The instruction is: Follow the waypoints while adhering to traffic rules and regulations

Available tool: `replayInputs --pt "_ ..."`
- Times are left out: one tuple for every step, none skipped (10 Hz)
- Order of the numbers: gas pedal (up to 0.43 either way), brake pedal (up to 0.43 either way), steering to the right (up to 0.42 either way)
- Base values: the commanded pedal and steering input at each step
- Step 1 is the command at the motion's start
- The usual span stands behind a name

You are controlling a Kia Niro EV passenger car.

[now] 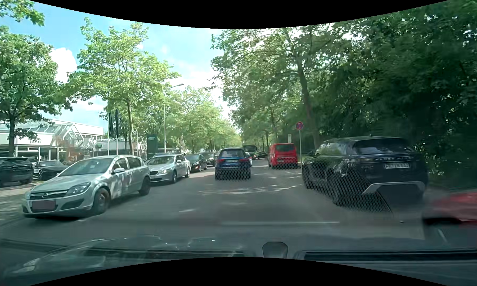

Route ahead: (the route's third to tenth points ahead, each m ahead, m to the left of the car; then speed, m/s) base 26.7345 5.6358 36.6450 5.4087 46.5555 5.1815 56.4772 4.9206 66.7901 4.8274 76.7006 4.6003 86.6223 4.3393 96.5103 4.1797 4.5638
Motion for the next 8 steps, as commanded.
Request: replayInputs --pt "0.11 0.0 -0.039" --pt "0.098 0.0 -0.039" --pt "0.087 0.0 -0.039" --pt "0.079 0.0 -0.039" --pt "0.067 0.0 -0.037" --pt "0.067 0.0 -0.034" --pt "0.059 0.0 -0.028" --pt "0.059 0.0 -0.021"
